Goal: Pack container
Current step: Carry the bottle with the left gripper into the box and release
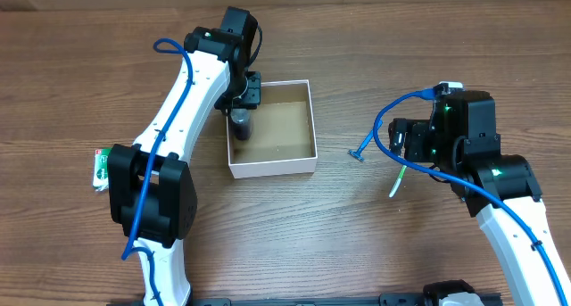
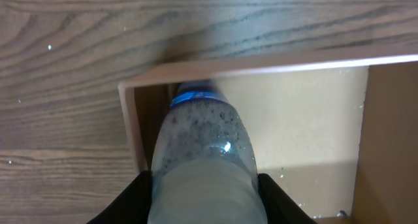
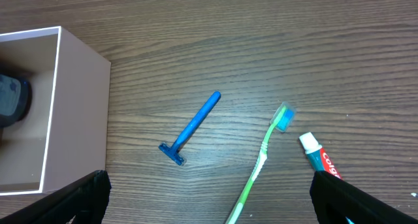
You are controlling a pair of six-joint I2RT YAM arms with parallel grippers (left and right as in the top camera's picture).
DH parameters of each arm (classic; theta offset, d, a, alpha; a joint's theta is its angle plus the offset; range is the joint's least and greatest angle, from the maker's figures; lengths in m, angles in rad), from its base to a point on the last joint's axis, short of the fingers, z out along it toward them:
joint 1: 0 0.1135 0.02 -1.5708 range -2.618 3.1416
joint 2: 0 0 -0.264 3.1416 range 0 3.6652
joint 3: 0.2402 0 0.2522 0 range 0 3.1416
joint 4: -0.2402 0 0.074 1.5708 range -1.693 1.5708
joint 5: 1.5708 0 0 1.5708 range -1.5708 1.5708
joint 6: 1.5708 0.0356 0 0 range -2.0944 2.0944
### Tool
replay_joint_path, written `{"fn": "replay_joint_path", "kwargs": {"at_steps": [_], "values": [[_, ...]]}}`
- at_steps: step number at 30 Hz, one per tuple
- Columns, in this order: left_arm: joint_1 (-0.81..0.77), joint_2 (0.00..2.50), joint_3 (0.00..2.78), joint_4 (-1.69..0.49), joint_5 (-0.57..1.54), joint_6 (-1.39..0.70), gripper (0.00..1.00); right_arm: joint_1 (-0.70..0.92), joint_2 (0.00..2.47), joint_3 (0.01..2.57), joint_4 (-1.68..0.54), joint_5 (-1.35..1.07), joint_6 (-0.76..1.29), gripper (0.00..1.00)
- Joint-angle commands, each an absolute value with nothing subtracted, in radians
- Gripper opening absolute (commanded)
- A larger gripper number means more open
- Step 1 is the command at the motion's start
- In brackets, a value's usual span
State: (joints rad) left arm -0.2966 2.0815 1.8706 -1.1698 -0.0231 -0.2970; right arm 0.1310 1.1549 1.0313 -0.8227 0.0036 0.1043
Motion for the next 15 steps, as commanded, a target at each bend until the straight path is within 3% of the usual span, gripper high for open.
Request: {"fn": "replay_joint_path", "kwargs": {"at_steps": [1,5,9,15], "values": [[-0.295,2.07,1.878,-1.159,-0.036,-0.291,0.5,0.129,1.147,1.061,-0.818,0.005,0.109,1.0],[-0.295,2.066,1.88,-1.167,-0.025,-0.291,0.78,0.129,1.147,1.061,-0.818,0.005,0.109,1.0],[-0.295,2.041,1.895,-1.195,-0.007,-0.291,0.87,0.129,1.147,1.061,-0.818,0.005,0.109,1.0],[-0.295,1.894,1.968,-1.31,-0.003,-0.29,0.92,0.129,1.147,1.061,-0.818,0.005,0.109,1.0]]}}
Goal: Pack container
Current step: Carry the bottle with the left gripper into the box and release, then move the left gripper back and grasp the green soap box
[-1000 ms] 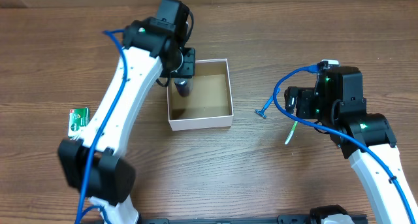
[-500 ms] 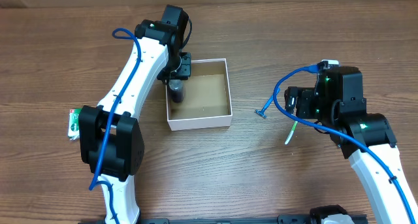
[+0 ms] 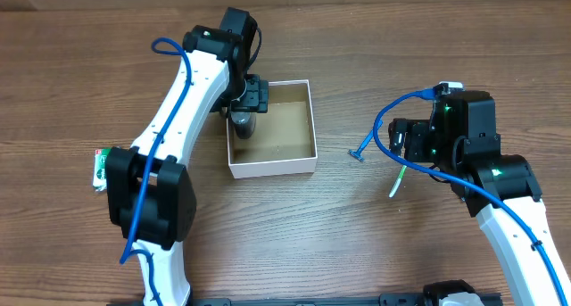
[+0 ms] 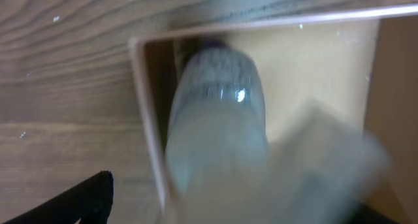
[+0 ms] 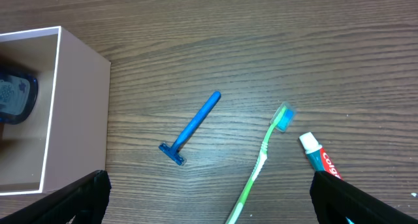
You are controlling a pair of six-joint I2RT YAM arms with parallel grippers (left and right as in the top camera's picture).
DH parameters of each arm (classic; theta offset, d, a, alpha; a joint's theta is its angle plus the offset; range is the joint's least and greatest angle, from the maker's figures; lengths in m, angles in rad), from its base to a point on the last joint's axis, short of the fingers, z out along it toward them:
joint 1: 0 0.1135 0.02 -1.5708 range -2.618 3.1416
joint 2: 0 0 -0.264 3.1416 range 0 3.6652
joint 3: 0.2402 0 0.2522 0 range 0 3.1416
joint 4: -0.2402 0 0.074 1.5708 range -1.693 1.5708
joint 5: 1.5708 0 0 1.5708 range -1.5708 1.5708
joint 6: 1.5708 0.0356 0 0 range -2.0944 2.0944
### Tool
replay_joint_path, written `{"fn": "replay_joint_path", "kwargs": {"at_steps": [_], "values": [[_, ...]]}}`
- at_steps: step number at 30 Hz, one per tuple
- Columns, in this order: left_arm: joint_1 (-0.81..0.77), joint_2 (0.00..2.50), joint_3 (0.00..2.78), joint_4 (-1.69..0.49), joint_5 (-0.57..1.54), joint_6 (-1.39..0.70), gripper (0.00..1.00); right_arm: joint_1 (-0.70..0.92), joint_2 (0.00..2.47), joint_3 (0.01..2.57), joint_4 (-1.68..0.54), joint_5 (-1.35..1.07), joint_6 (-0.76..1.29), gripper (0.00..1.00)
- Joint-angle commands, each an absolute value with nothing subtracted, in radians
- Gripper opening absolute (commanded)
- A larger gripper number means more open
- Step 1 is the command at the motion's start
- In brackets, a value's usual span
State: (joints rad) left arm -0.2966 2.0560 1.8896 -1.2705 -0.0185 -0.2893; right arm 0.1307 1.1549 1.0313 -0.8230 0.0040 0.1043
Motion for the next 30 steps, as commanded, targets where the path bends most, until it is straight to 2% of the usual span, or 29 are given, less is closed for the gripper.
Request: {"fn": "replay_joint_path", "kwargs": {"at_steps": [1,3,8,11,15,22,25,30], "values": [[-0.296,1.856,1.983,-1.328,-0.003,-0.28,0.93,0.129,1.147,1.061,-0.818,0.005,0.109,1.0],[-0.295,1.782,2.008,-1.358,-0.007,-0.244,0.99,0.129,1.147,1.061,-0.818,0.005,0.109,1.0],[-0.24,1.571,2.024,-1.462,-0.146,-0.248,1.0,0.129,1.147,1.061,-0.818,0.005,0.109,1.0],[-0.119,1.503,2.022,-1.534,-0.187,-0.27,1.0,0.129,1.147,1.061,-0.818,0.005,0.109,1.0],[0.117,1.49,1.996,-1.589,-0.182,-0.265,1.0,0.129,1.147,1.061,-0.818,0.005,0.109,1.0],[0.428,1.529,1.737,-1.433,-0.046,-0.189,1.0,0.129,1.147,1.061,-0.818,0.005,0.109,1.0],[0.504,1.578,1.57,-1.305,-0.021,-0.158,1.0,0.129,1.147,1.061,-0.818,0.005,0.109,1.0],[0.515,1.68,1.431,-1.163,-0.021,-0.047,1.0,0.129,1.147,1.061,-0.818,0.005,0.109,1.0]]}}
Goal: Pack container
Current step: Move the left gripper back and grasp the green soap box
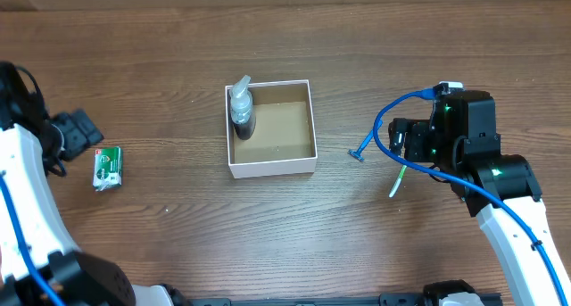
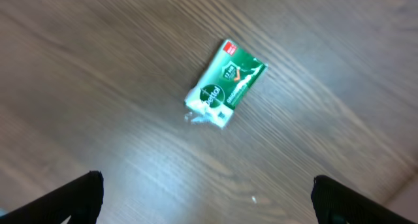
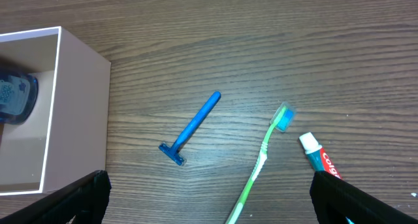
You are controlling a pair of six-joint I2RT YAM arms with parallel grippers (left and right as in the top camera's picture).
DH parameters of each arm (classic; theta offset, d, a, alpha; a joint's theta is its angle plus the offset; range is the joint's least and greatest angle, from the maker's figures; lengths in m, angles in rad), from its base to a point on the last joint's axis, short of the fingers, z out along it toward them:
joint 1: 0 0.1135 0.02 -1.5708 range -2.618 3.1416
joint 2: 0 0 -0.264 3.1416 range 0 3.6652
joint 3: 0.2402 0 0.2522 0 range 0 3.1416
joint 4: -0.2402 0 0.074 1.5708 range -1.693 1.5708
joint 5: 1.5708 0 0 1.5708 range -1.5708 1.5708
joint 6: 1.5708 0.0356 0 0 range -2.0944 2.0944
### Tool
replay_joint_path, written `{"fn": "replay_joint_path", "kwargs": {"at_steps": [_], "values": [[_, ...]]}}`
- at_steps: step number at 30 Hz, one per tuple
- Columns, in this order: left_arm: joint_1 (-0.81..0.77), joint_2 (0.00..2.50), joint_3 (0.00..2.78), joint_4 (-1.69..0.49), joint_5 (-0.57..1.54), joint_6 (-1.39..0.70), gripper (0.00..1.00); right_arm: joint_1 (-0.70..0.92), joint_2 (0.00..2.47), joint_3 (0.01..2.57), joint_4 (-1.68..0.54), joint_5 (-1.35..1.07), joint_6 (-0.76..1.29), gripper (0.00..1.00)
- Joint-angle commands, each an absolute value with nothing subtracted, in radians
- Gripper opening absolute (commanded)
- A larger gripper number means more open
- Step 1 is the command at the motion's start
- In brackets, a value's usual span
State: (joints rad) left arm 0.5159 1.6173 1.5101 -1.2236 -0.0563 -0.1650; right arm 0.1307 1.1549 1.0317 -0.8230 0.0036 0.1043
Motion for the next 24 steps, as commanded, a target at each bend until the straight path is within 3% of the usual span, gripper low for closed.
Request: {"fn": "replay_joint_path", "kwargs": {"at_steps": [1,24], "values": [[0.511,1.703,1.416,-1.142,-0.021,-0.026,1.0,0.129,1.147,1.061,-0.818,0.005,0.109,1.0],[0.484,2.074,1.367,-0.963,0.035,0.109,1.0,0.129,1.147,1.061,-0.818,0.005,0.109,1.0]]}}
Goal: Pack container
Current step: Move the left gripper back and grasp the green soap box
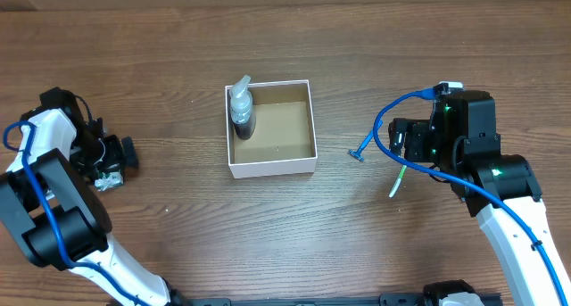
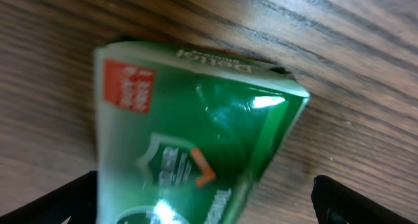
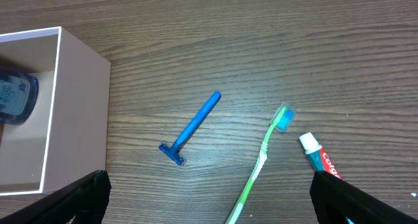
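A green soap packet (image 2: 196,132) with a red corner label lies on the wood at the far left (image 1: 108,177). My left gripper (image 2: 209,214) is open and low over it, one finger on each side; contact cannot be told. The white box (image 1: 270,168) holds a clear pump bottle (image 1: 241,110) against its left wall. My right gripper (image 3: 215,211) hangs open above the table, over a blue razor (image 3: 192,128), a green toothbrush (image 3: 261,160) and a toothpaste tube (image 3: 317,155).
The razor (image 1: 359,152) and toothbrush (image 1: 395,183) lie right of the box, under the right arm (image 1: 500,181). The box's white wall (image 3: 75,113) stands at the left of the right wrist view, the bottle (image 3: 13,96) inside.
My left gripper was high above the green packet, which looked small below it. Now it is down close to the packet, fingers either side. The right arm has not moved.
My left gripper was shut on the pump bottle, inside the box by its left wall. Then it was open with the bottle left standing there. Then it hung over the green packet at the far left, and now it sits low around that packet.
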You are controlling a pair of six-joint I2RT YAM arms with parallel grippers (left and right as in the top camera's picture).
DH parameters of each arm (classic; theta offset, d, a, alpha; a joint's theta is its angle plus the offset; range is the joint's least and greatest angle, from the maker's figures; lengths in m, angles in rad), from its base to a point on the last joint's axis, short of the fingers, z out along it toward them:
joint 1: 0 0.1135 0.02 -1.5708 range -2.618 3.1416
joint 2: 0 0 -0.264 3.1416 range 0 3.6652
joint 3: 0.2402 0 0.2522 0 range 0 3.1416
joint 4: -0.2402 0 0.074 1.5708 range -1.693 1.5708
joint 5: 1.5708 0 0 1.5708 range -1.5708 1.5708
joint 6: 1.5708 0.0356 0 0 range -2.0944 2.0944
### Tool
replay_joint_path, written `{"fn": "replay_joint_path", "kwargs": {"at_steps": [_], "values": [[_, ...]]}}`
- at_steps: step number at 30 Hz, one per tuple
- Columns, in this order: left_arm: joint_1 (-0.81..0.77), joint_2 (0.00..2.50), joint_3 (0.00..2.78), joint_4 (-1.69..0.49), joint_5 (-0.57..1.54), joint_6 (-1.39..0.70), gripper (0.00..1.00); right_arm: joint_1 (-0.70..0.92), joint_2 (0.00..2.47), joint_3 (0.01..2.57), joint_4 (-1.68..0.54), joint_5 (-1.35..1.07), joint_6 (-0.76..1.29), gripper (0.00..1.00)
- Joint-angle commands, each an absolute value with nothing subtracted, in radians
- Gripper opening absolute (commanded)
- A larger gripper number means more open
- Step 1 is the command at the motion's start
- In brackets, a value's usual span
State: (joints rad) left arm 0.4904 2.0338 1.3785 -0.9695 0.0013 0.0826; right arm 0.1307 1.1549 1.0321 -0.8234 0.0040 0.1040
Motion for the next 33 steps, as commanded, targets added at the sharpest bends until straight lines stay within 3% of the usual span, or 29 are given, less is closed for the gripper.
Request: {"fn": "replay_joint_path", "kwargs": {"at_steps": [1,4,6,11,17,26,33], "values": [[0.484,2.076,1.367,-0.963,0.035,0.109,1.0,0.129,1.147,1.061,-0.818,0.005,0.109,1.0],[0.484,2.083,1.367,-0.963,0.035,0.108,0.99,0.129,1.147,1.061,-0.818,0.005,0.109,1.0],[0.484,2.083,1.367,-0.963,0.035,0.108,0.93,0.129,1.147,1.061,-0.818,0.006,0.109,1.0],[0.484,2.082,1.367,-0.963,0.035,0.104,0.65,0.129,1.147,1.061,-0.818,0.006,0.109,1.0],[0.484,2.082,1.371,-0.963,0.035,0.097,0.47,0.129,1.147,1.061,-0.818,0.006,0.109,1.0],[0.478,2.078,1.462,-1.031,0.068,0.065,0.04,0.129,1.147,1.061,-0.818,0.006,0.109,1.0],[0.383,1.985,1.736,-1.256,0.163,0.041,0.04,0.129,1.147,1.061,-0.818,0.006,0.109,1.0]]}}
